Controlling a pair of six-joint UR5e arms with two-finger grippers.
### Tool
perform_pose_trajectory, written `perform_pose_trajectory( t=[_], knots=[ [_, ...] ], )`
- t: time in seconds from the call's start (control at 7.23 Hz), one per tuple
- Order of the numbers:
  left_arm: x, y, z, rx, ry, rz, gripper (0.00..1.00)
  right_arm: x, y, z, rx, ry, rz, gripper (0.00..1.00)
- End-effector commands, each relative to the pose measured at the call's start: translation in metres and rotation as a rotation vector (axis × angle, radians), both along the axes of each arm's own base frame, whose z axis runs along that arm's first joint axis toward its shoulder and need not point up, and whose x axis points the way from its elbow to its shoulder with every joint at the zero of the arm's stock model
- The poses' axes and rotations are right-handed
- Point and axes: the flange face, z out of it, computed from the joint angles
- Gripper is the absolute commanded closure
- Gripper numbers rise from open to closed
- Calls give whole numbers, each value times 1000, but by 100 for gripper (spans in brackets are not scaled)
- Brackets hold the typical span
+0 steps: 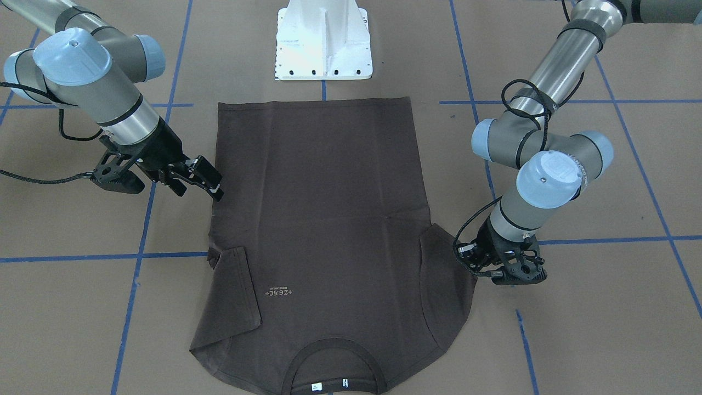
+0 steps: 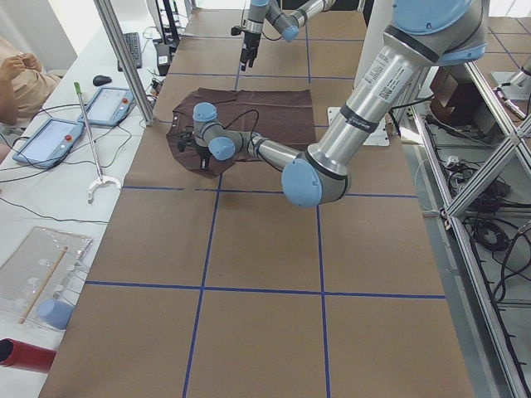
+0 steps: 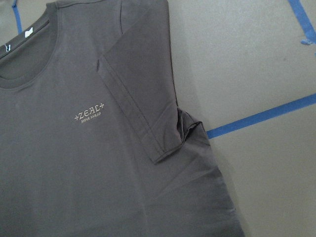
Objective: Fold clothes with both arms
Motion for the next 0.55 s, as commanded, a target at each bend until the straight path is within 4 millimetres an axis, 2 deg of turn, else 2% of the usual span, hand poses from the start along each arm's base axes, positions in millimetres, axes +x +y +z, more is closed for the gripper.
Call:
perform_pose_trajectory(
  t=[0.0, 0.28, 0.42],
  knots=[
    [8, -5, -34, -36, 40, -53, 100, 3, 6, -3, 11, -5, 4, 0],
    [26, -17, -72, -68, 79, -97, 100, 4, 5, 7, 0, 10, 7, 0],
    [45, -31, -83, -93, 67, -129, 100, 4, 5, 8, 0, 11, 5, 0]
  ],
)
